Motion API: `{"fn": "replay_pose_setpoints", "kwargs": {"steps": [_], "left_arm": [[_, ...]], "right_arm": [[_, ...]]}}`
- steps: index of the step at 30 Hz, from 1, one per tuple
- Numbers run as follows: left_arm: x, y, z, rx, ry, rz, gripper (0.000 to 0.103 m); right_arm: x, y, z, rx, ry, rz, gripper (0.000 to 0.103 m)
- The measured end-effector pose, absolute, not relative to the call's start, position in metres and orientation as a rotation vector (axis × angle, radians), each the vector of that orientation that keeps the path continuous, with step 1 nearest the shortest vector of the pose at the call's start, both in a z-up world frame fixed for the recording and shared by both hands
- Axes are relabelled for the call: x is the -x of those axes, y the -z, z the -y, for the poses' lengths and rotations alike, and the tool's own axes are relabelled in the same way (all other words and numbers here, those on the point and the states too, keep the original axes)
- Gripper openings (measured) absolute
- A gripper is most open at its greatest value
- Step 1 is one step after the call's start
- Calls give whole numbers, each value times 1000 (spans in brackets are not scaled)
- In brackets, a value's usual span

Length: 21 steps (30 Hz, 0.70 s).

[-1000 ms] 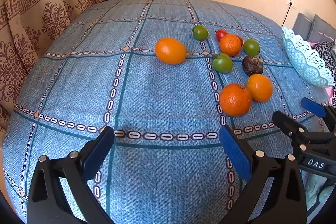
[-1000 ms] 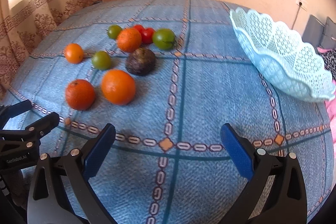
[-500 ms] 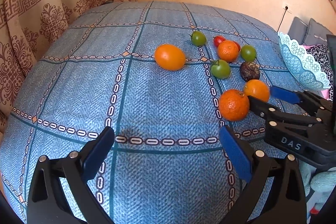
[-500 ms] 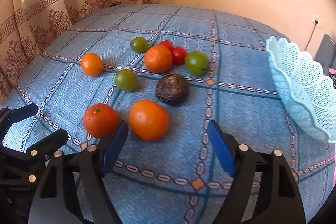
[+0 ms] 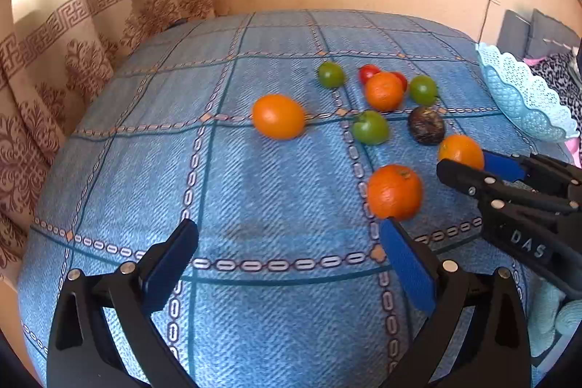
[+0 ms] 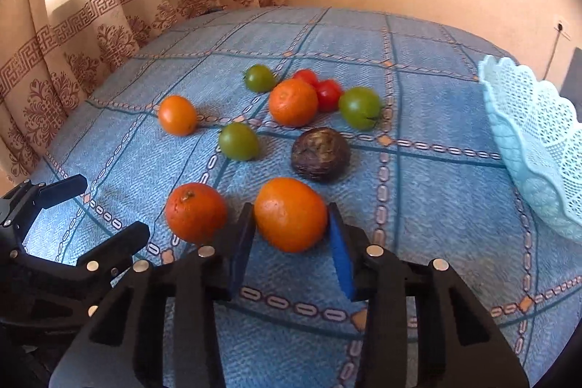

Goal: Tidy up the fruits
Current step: 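Move the right gripper to the large orange and close on it, then grasp the tangerine with the left gripper while the right gripper lifts the orange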

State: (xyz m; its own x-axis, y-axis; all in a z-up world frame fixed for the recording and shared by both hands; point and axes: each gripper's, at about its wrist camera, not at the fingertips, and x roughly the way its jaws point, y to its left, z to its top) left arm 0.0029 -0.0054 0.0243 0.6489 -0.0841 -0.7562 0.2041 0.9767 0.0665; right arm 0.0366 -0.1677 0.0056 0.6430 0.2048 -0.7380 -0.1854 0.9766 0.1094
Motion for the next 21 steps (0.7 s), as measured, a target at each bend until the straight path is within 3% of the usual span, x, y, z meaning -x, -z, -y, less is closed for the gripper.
{"fn": "replay_pose_setpoints", "kwargs": {"steps": [9, 17, 21], "left_arm": [[-10, -29, 35, -178, 217, -845, 96], [-28, -15, 48, -110, 308, -955, 64], [-28, -14, 50, -87, 338, -960, 53]], "right_arm": [[-23, -21, 204, -95, -166, -803, 41], [-16, -23, 224, -133, -127, -791, 41], [-13, -21, 226, -139, -129, -795, 41]]}}
